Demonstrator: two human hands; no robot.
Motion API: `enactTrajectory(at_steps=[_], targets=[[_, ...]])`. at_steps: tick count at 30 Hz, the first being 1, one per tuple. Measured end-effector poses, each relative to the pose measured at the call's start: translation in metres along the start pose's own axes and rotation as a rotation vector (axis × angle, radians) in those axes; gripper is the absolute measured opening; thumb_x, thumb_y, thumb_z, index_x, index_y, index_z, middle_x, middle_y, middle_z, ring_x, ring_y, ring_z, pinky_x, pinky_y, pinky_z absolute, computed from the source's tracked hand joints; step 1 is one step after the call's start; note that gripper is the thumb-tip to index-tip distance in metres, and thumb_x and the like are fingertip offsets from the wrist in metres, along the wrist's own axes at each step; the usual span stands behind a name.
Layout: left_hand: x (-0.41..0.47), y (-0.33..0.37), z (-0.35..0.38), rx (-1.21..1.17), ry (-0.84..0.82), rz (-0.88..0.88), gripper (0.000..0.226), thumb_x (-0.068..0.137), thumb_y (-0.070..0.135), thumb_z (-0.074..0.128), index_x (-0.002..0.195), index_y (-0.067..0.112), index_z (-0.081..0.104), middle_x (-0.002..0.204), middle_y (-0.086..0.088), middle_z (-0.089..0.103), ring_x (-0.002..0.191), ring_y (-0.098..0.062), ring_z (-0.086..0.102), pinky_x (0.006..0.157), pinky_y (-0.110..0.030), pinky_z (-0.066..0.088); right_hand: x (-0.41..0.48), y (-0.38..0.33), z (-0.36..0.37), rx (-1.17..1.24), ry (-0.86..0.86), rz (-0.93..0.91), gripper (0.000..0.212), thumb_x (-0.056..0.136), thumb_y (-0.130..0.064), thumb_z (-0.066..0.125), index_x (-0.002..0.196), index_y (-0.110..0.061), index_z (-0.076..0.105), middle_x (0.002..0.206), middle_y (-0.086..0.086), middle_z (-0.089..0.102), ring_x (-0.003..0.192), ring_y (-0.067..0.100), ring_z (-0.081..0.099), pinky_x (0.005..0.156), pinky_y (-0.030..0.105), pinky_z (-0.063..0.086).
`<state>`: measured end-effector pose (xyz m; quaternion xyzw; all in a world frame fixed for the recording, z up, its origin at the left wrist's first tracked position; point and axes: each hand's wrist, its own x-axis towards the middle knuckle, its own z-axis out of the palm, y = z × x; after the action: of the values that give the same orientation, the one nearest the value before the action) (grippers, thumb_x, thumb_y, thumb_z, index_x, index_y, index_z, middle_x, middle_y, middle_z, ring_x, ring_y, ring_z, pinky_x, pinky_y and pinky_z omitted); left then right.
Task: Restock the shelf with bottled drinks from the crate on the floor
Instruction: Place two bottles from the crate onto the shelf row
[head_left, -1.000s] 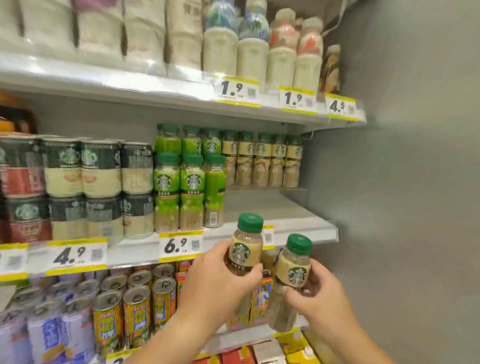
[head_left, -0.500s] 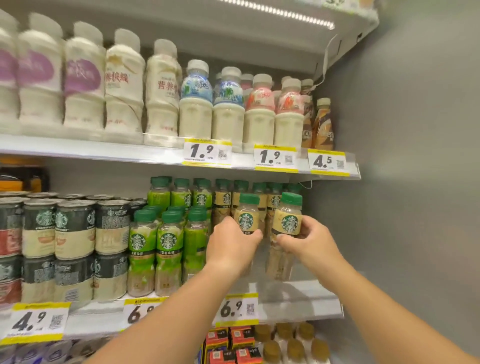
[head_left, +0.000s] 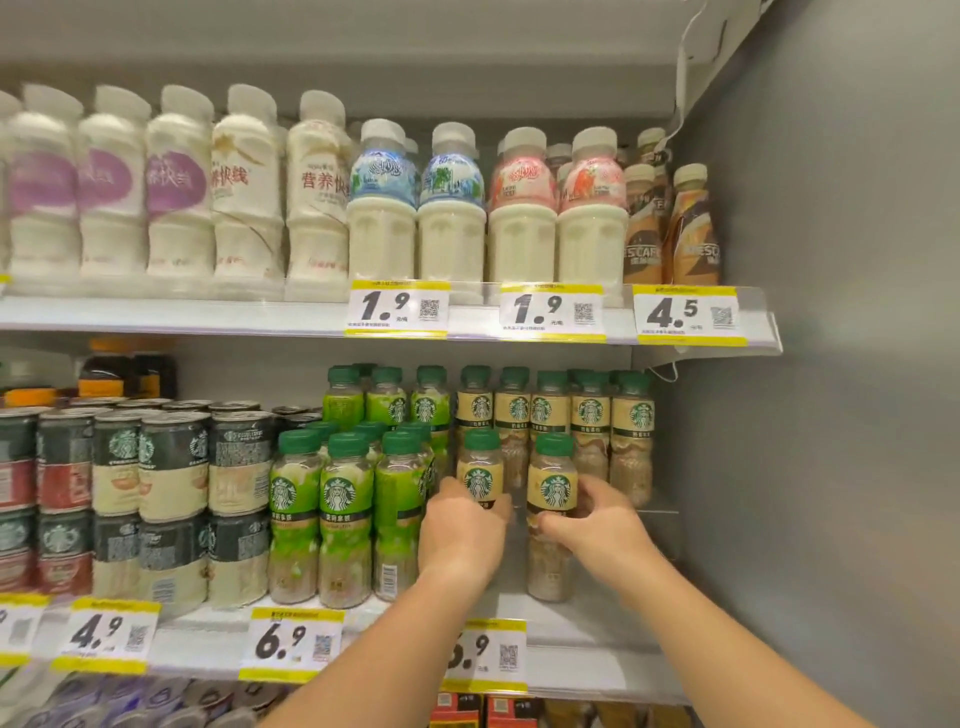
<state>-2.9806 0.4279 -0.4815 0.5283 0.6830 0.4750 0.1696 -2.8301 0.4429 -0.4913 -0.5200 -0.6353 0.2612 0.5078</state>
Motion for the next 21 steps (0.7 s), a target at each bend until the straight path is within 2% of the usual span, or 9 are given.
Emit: enactTrajectory(at_steps=[2,5,7,9,13,16,18,21], targets=[[-0.003,-0.002,0.001,-0.001,0.003,0.005,0.047,0.090,0.040,0.070,0.118,0.009,0.049,0.116,-0.012,0.065,0.104,-0.033,0.064,0.073,-0.033,0.046,0.001,0.004,0.002,0.008,-0.005,-0.011,0.043,0.068,-0.025,0.082,0.107,-0.030,0.066,0.099,-0.010,0.073,0.092,0.010,0.068,0.086,0.040,0.058],[-0.009,-0.011,0.005,0.079,-0.009,-0.012,0.047,0.084,0.028,0.077,0.118,0.010,0.049,0.115,-0.009,0.066,0.105,-0.030,0.064,0.073,-0.030,0.046,-0.005,0.014,0.002,-0.025,-0.035,-0.003,0.038,0.074,-0.022,0.081,0.106,-0.030,0.062,0.093,-0.014,0.068,0.085,0.004,0.062,0.070,0.024,0.049],[-0.012,-0.017,0.007,0.130,-0.013,-0.028,0.040,0.082,0.020,0.076,0.113,0.009,0.054,0.115,-0.009,0.067,0.106,-0.030,0.064,0.073,-0.028,0.046,-0.008,0.018,0.002,-0.052,-0.074,0.025,0.037,0.073,-0.021,0.082,0.103,-0.029,0.061,0.091,-0.015,0.067,0.083,0.002,0.061,0.063,0.019,0.046],[-0.012,-0.021,0.008,0.160,-0.013,-0.030,0.034,0.082,0.017,0.074,0.111,0.010,0.058,0.115,-0.010,0.066,0.105,-0.030,0.064,0.075,-0.030,0.048,-0.007,0.019,0.002,-0.083,-0.096,0.045,0.037,0.071,-0.022,0.083,0.101,-0.028,0.063,0.092,-0.013,0.068,0.083,0.005,0.063,0.064,0.021,0.047],[-0.006,-0.021,0.011,0.197,0.002,-0.035,0.037,0.086,0.020,0.075,0.117,0.009,0.059,0.122,-0.011,0.063,0.111,-0.030,0.062,0.086,-0.032,0.050,-0.001,0.019,0.005,-0.096,-0.105,0.067,0.030,0.071,-0.020,0.081,0.098,-0.024,0.070,0.087,-0.011,0.072,0.080,0.006,0.066,0.064,0.021,0.050],[-0.003,-0.020,0.015,0.201,0.027,-0.023,0.041,0.088,0.016,0.074,0.122,0.008,0.052,0.124,-0.012,0.064,0.115,-0.032,0.063,0.086,-0.034,0.052,0.006,0.022,0.013,-0.085,-0.104,0.067,0.022,0.071,-0.019,0.081,0.090,-0.021,0.071,0.084,-0.007,0.075,0.080,0.013,0.070,0.074,0.031,0.057],[-0.001,-0.021,0.017,0.200,0.049,-0.019,0.045,0.088,0.013,0.073,0.125,0.007,0.047,0.125,-0.013,0.063,0.116,-0.033,0.062,0.088,-0.037,0.052,0.008,0.022,0.019,-0.065,-0.102,0.052,0.019,0.072,-0.017,0.081,0.086,-0.022,0.068,0.085,-0.006,0.074,0.081,0.015,0.069,0.077,0.032,0.056],[0.001,-0.022,0.019,0.210,0.074,-0.005,0.043,0.088,0.011,0.073,0.122,0.007,0.047,0.124,-0.014,0.063,0.115,-0.034,0.062,0.089,-0.038,0.053,0.010,0.021,0.026,-0.049,-0.068,0.051,0.028,0.073,-0.016,0.081,0.089,-0.025,0.060,0.085,-0.009,0.068,0.084,0.016,0.067,0.077,0.032,0.055]])
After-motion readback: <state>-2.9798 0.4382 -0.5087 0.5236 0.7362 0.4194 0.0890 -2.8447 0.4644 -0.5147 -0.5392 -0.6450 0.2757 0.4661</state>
